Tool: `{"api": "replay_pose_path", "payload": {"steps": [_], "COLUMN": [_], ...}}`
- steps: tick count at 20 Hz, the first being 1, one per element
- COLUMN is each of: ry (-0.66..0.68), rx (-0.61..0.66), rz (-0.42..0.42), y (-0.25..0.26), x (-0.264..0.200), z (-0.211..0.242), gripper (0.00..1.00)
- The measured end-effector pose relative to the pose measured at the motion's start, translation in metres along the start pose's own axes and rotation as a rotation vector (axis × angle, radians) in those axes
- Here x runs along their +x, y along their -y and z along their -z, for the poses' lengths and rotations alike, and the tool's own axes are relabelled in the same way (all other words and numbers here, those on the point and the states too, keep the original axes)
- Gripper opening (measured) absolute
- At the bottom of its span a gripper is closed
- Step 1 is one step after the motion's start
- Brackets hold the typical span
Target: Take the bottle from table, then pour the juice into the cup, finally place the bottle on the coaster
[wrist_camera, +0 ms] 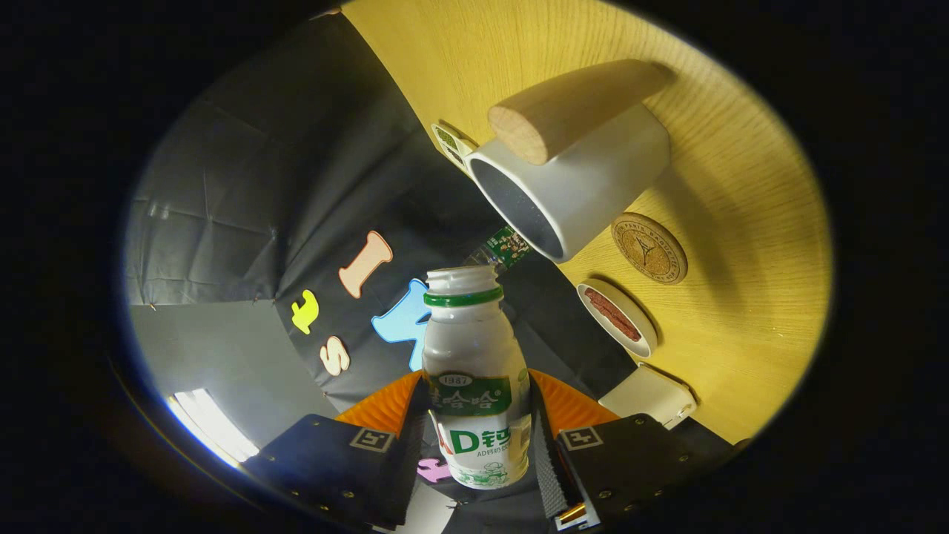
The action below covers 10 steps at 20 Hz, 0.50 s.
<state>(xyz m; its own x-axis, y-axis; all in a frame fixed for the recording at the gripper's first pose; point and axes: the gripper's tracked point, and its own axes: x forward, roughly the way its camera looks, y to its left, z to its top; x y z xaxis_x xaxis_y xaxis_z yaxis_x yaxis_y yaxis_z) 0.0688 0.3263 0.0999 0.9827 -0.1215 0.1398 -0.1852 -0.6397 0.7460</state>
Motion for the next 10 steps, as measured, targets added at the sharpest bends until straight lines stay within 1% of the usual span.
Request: {"api": "replay_pose_path", "payload": {"steps": [5, 10], "ry": [0.013, 0.016], "rx": [0.039, 0.068], "rz": [-0.018, -0.01], "y": [-0.0027, -0.0028], "x": [0.0022, 0.002], "z": [-0.0025, -0.0022], "gripper": [0.66, 0.66]}}
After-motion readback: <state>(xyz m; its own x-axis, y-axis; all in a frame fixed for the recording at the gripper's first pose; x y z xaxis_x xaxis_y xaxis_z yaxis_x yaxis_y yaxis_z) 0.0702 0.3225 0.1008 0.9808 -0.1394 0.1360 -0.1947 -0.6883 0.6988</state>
